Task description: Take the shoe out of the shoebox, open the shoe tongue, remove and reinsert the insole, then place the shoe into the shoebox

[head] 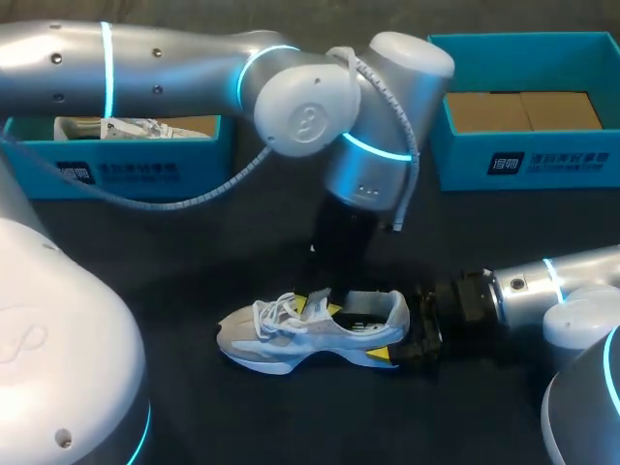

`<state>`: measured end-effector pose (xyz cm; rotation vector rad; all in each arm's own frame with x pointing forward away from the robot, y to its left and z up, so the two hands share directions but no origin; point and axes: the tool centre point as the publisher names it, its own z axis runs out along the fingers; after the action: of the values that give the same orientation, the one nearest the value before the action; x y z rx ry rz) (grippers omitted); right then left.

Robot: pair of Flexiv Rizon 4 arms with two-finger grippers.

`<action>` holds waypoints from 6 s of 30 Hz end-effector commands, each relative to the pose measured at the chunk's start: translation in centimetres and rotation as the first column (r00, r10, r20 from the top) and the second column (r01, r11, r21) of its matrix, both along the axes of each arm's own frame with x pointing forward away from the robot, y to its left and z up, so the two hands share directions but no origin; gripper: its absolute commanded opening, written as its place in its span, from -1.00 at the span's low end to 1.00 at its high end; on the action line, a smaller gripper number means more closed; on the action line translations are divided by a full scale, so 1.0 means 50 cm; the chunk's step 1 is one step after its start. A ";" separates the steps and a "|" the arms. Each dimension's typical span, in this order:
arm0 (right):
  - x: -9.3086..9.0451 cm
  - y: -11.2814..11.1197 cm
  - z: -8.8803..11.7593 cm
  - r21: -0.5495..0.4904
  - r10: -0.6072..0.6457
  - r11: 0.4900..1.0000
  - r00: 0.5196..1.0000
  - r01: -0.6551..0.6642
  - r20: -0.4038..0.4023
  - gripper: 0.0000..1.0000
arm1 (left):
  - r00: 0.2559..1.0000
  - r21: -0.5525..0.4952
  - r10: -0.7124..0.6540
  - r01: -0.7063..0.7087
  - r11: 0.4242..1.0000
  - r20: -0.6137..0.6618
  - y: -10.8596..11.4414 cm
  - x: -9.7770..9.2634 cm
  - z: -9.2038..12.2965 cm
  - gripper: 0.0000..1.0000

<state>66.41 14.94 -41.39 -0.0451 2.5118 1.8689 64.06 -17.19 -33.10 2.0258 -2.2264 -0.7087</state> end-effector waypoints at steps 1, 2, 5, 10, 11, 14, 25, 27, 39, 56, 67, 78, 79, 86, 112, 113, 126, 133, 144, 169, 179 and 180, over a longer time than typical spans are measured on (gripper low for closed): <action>-0.002 0.003 -0.001 -0.003 -0.002 1.000 1.000 0.002 0.000 -1.00 | 0.999 -0.092 0.031 -0.028 0.995 0.024 0.027 -0.010 0.019 -0.55; -0.002 0.003 -0.001 -0.003 -0.002 1.000 1.000 0.002 0.000 -1.00 | 0.999 -0.109 0.037 -0.035 0.993 0.025 0.030 -0.010 0.023 -0.65; -0.002 0.003 -0.001 -0.003 -0.002 1.000 1.000 0.002 0.000 -1.00 | 0.998 -0.153 0.049 -0.044 0.987 0.030 0.035 -0.011 0.029 -1.00; -0.002 0.003 -0.001 -0.003 -0.002 1.000 1.000 0.002 0.000 -1.00 | 0.997 -0.225 0.067 -0.057 0.973 0.035 0.045 -0.012 0.039 -1.00; -0.002 0.003 -0.001 -0.003 -0.002 1.000 1.000 0.002 0.000 -1.00 | 0.997 -0.232 0.073 -0.063 0.971 0.035 0.046 -0.012 0.040 -1.00; -0.002 0.003 -0.001 -0.003 -0.002 1.000 1.000 0.002 0.000 -1.00 | 0.995 -0.282 0.089 -0.075 0.956 0.035 0.057 -0.012 0.045 -1.00; -0.002 0.003 -0.001 -0.003 -0.002 1.000 1.000 0.002 0.000 -1.00 | 0.993 -0.541 0.114 -0.084 0.837 0.021 0.123 -0.024 0.070 -1.00; -0.002 0.003 -0.001 -0.003 -0.002 1.000 1.000 0.002 0.000 -1.00 | 0.994 -0.582 0.110 -0.084 0.809 0.009 0.134 -0.026 0.070 -1.00; -0.002 0.003 -0.001 -0.003 -0.002 1.000 1.000 0.002 0.000 -1.00 | 0.993 -0.718 0.122 -0.086 0.691 -0.002 0.198 -0.030 0.047 -1.00; -0.002 0.003 -0.001 -0.003 -0.002 1.000 1.000 0.002 0.000 -1.00 | 0.996 -0.776 0.048 -0.091 0.625 -0.078 0.243 -0.030 -0.034 -1.00; -0.002 0.003 -0.001 -0.003 -0.002 1.000 1.000 0.002 0.000 -1.00 | 0.993 -0.778 0.048 -0.115 0.618 -0.108 0.260 -0.022 -0.051 -0.22; -0.002 0.003 -0.001 -0.003 -0.002 1.000 1.000 0.002 0.000 -1.00 | 0.998 -0.814 -0.065 0.052 0.578 0.018 0.252 -0.015 0.081 0.52; -0.002 0.003 -0.001 -0.003 -0.002 1.000 1.000 0.002 0.000 -1.00 | 0.996 -0.809 -0.081 0.079 0.583 0.040 0.248 -0.014 0.094 0.52; -0.002 0.003 -0.001 -0.003 -0.002 1.000 1.000 0.002 0.000 -1.00 | 0.962 -0.758 -0.225 0.262 0.598 0.156 0.222 -0.007 0.180 0.67; -0.002 0.003 -0.001 -0.003 -0.002 1.000 1.000 0.002 0.000 -1.00 | 0.388 -0.598 -0.887 0.782 0.174 0.250 0.132 -0.005 0.378 -1.00; -0.002 0.003 -0.001 -0.003 -0.002 1.000 1.000 0.002 0.000 -1.00 | 0.358 -0.607 -0.905 0.779 0.156 0.228 0.126 -0.004 0.379 -1.00; -0.002 0.003 -0.001 -0.003 -0.002 1.000 1.000 0.002 0.000 -1.00 | 0.358 -0.607 -0.905 0.779 0.156 0.228 0.126 -0.004 0.379 -1.00; -0.002 0.003 -0.001 -0.003 -0.002 1.000 1.000 0.002 0.000 -1.00 | 0.115 -0.524 -0.920 0.845 -0.107 0.374 0.093 -0.005 0.379 -1.00; -0.002 0.003 -0.001 -0.003 -0.002 1.000 1.000 0.002 0.000 -1.00 | 0.069 -0.487 -0.901 0.858 -0.166 0.428 0.008 0.018 0.272 -1.00; -0.002 0.003 -0.001 -0.003 -0.002 1.000 1.000 0.002 0.000 -1.00 | -0.023 -0.499 -0.905 0.828 -0.255 0.424 -0.059 0.021 0.125 -1.00; -0.002 0.003 -0.001 -0.003 -0.002 1.000 1.000 0.002 0.000 -1.00 | -0.081 -0.486 -0.900 0.819 -0.305 0.429 -0.075 0.015 0.054 -1.00; -0.002 0.003 -0.001 -0.003 -0.002 1.000 1.000 0.002 0.000 -1.00 | -0.091 -0.489 -0.894 0.810 -0.323 0.439 -0.075 0.014 0.051 -1.00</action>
<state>66.40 14.97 -41.40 -0.0449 2.5118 1.8688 64.87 -20.41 -29.58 -0.4904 -2.8722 0.1635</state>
